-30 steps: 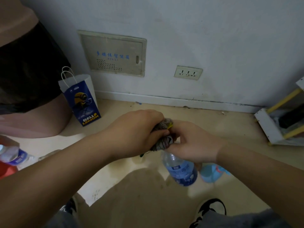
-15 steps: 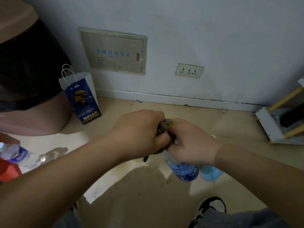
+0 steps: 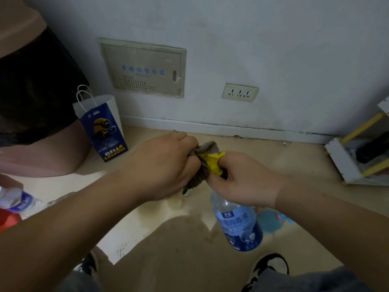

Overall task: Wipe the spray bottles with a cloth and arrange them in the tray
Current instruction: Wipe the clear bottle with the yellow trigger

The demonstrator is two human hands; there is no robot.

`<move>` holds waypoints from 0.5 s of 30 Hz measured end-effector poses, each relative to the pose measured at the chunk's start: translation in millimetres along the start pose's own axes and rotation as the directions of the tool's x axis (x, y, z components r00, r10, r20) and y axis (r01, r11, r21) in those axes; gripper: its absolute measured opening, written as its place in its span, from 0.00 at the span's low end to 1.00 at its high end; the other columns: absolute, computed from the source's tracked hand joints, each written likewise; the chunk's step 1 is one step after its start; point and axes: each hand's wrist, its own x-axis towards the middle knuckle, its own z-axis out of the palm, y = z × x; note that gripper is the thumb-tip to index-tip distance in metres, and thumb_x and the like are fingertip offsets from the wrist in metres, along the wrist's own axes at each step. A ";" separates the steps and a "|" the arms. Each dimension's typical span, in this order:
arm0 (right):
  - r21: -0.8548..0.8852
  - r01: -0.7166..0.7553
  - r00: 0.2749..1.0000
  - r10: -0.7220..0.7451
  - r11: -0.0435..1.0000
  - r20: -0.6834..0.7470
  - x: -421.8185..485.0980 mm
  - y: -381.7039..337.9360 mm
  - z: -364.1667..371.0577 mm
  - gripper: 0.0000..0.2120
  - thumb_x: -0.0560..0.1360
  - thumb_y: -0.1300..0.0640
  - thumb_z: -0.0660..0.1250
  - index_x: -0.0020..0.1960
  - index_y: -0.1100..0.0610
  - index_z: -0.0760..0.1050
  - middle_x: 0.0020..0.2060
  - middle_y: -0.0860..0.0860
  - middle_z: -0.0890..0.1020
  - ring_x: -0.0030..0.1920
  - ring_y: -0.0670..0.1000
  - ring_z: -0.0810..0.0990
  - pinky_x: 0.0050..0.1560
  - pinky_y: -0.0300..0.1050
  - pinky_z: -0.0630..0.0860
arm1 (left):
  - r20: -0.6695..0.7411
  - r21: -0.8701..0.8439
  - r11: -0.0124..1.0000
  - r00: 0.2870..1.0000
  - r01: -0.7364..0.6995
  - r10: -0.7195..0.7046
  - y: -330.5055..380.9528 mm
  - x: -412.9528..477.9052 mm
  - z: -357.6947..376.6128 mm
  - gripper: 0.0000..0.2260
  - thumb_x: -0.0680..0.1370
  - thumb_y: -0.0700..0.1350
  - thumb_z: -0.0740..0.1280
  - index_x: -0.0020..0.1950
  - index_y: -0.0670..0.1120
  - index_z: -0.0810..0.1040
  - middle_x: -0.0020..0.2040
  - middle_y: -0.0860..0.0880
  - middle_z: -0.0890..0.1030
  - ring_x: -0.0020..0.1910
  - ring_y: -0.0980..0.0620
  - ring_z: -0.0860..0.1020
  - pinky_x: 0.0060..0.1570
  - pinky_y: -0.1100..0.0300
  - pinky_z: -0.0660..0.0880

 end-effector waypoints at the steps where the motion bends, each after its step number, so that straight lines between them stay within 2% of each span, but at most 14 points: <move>1: 0.000 -0.028 1.000 0.028 1.000 0.004 -0.1 0.4 -0.6 0.19 0.76 0.44 0.62 0.37 0.59 0.70 0.32 0.57 0.76 0.32 0.56 0.76 0.34 0.57 0.74 | 0.007 -0.065 0.998 1.000 0.021 -0.020 -0.8 0.6 -3.9 0.15 0.78 0.54 0.52 0.48 0.50 0.76 0.41 0.53 0.76 0.39 0.52 0.74 0.39 0.53 0.70; 5: -0.020 -0.076 0.997 0.077 0.997 0.029 -1.6 1.5 -3.9 0.21 0.80 0.45 0.63 0.34 0.56 0.66 0.31 0.57 0.72 0.28 0.50 0.70 0.30 0.48 0.66 | -0.069 -0.335 0.933 0.984 0.133 -0.165 -20.5 3.6 -19.2 0.14 0.79 0.50 0.55 0.43 0.49 0.79 0.35 0.47 0.79 0.35 0.47 0.77 0.36 0.44 0.77; 8: -0.020 -0.085 0.995 0.086 0.996 0.049 -2.2 2.0 -3.8 0.21 0.79 0.45 0.63 0.33 0.56 0.65 0.34 0.62 0.74 0.29 0.51 0.71 0.31 0.50 0.67 | -0.172 -0.444 0.895 0.976 0.046 -0.136 -17.8 3.7 -20.0 0.14 0.80 0.46 0.56 0.41 0.43 0.78 0.34 0.44 0.77 0.34 0.44 0.75 0.34 0.43 0.74; 10: -0.019 -0.098 0.992 0.099 0.995 0.072 1.0 4.5 -2.3 0.20 0.78 0.45 0.62 0.34 0.57 0.67 0.31 0.57 0.73 0.29 0.51 0.73 0.31 0.49 0.68 | -0.194 -0.466 0.883 0.980 -0.048 -0.048 -2.8 3.2 -16.4 0.14 0.81 0.48 0.56 0.44 0.43 0.78 0.36 0.46 0.77 0.36 0.46 0.75 0.35 0.47 0.72; 11: -0.027 -0.091 0.991 0.094 0.995 0.091 2.9 5.3 -1.0 0.18 0.77 0.46 0.62 0.35 0.57 0.69 0.30 0.55 0.74 0.30 0.50 0.74 0.31 0.49 0.70 | -0.175 -0.437 0.895 0.984 -0.089 0.012 3.1 3.1 -12.4 0.13 0.80 0.49 0.57 0.47 0.44 0.78 0.40 0.47 0.77 0.39 0.47 0.76 0.38 0.48 0.72; 13: -0.070 -0.049 0.990 0.058 0.996 0.128 5.3 3.9 2.0 0.11 0.73 0.46 0.62 0.39 0.53 0.74 0.31 0.50 0.79 0.34 0.48 0.79 0.35 0.52 0.78 | -0.062 -0.242 0.954 0.984 -0.178 0.168 9.6 3.5 -1.3 0.13 0.79 0.50 0.58 0.56 0.47 0.78 0.47 0.51 0.78 0.46 0.50 0.76 0.46 0.49 0.74; 15: -0.089 0.001 0.990 0.012 0.996 0.141 4.4 1.2 3.5 0.06 0.72 0.48 0.63 0.40 0.50 0.74 0.32 0.50 0.80 0.35 0.50 0.79 0.36 0.56 0.78 | 0.109 -0.112 0.975 0.972 -0.194 0.206 8.8 4.2 9.0 0.15 0.80 0.51 0.59 0.64 0.52 0.76 0.53 0.53 0.78 0.50 0.52 0.76 0.52 0.50 0.74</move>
